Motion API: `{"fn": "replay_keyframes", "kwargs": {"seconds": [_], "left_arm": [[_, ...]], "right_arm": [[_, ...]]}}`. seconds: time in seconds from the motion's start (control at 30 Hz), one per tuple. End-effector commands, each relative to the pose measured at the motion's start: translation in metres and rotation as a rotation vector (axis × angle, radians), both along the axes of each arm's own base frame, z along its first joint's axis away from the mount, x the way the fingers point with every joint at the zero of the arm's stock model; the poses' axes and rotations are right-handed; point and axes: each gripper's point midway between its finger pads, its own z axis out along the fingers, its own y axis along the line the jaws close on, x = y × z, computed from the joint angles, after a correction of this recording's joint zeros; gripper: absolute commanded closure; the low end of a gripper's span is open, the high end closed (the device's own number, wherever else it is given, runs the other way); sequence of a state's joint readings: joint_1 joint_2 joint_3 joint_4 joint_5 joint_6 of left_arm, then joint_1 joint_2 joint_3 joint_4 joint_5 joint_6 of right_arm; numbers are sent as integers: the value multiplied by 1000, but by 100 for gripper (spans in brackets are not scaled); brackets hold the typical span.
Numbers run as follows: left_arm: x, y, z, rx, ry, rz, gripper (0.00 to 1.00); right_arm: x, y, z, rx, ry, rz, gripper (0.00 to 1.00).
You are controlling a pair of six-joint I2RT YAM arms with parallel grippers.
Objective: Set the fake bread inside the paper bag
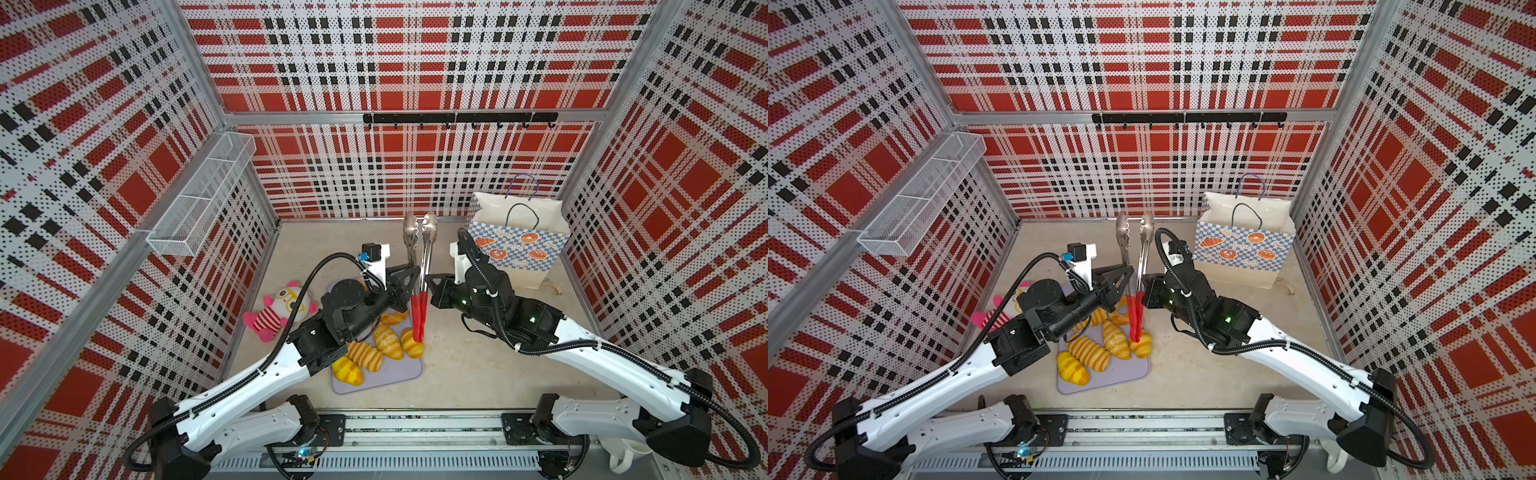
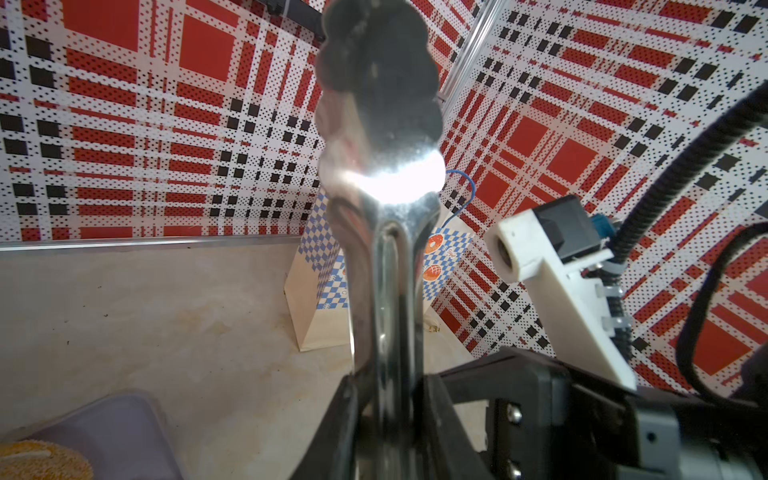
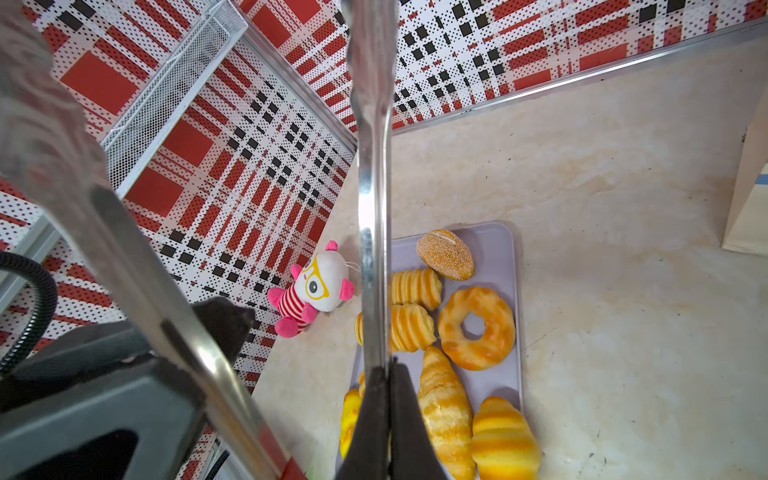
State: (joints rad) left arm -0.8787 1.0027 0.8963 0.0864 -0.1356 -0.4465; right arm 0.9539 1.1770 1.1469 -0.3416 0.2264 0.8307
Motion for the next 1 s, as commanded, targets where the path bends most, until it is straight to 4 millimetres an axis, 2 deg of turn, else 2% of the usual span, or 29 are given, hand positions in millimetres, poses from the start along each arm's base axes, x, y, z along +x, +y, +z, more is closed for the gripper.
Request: {"fn": "replay_keyframes", "kwargs": {"seconds": [0.0, 0.13, 0.23, 0.3, 0.33, 0.47, 0.57, 0.63, 0.77, 0.8, 0.83, 0.97], "left_arm": [[5, 0, -7, 13, 3, 1, 80], [4, -2, -5, 2, -7, -19, 87], [4, -2, -3, -9, -7, -24, 91], [7, -1, -1, -27, 9, -20, 97], [9, 0, 1, -39, 14, -14, 96], [15, 5, 7, -78, 26, 11, 94], [21, 14, 10, -106, 38, 47, 94], [26, 22, 11, -156, 66, 68, 94], [30, 28, 19, -318, 116, 51, 94], [31, 26, 20, -331, 122, 48, 94], [31, 24, 22, -339, 125, 47, 95], [33, 18, 23, -357, 131, 36, 94]], "right_arm": [[-2, -2, 24, 45, -49, -5, 100], [-3, -3, 23, 39, -52, -4, 97], [-3, -5, 24, 45, -63, -9, 78], [-3, -10, 26, 52, -90, -18, 61], [-3, -13, 27, 51, -104, -23, 56], [-8, -35, 28, 58, -142, -70, 49], [-22, -46, 31, 94, -188, -35, 46], [-32, -49, 23, 110, -191, 4, 46], [-49, -40, -1, 84, -165, 106, 44], [-53, -35, -6, 78, -165, 131, 41], [-56, -31, -9, 71, -167, 151, 33], [-62, -14, -21, 3, -187, 194, 33]]}}
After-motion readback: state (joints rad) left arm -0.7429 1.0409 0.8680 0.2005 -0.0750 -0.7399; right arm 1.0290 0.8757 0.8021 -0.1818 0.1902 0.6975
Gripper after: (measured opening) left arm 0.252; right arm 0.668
